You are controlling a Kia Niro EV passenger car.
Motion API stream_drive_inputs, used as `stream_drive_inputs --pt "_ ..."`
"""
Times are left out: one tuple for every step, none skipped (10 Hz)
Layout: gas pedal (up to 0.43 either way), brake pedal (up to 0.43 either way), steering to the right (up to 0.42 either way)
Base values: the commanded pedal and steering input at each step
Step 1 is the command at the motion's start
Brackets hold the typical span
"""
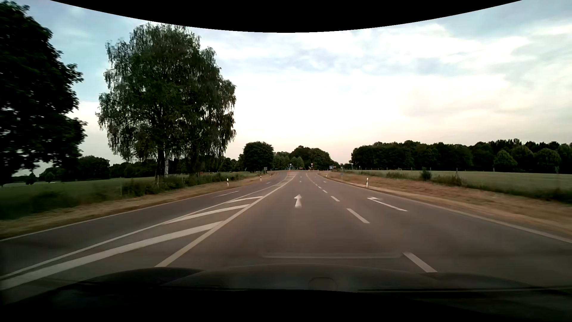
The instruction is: Follow the waypoints while adhering to traffic rules and regulations
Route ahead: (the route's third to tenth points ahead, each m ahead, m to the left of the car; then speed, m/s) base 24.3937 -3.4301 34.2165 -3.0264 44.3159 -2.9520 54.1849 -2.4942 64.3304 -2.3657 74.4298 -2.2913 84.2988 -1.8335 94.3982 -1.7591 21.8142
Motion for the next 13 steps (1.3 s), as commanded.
stream_drive_inputs --pt "0.000 0.024 0.000" --pt "0.000 0.024 -0.001" --pt "0.000 0.030 -0.001" --pt "0.000 0.037 -0.002" --pt "0.000 0.043 -0.003" --pt "0.000 0.049 -0.003" --pt "0.000 0.055 -0.003" --pt "0.000 0.061 -0.003" --pt "0.000 0.067 -0.003" --pt "0.000 0.073 -0.003" --pt "0.000 0.079 -0.003" --pt "0.000 0.085 -0.003" --pt "0.000 0.091 -0.002"
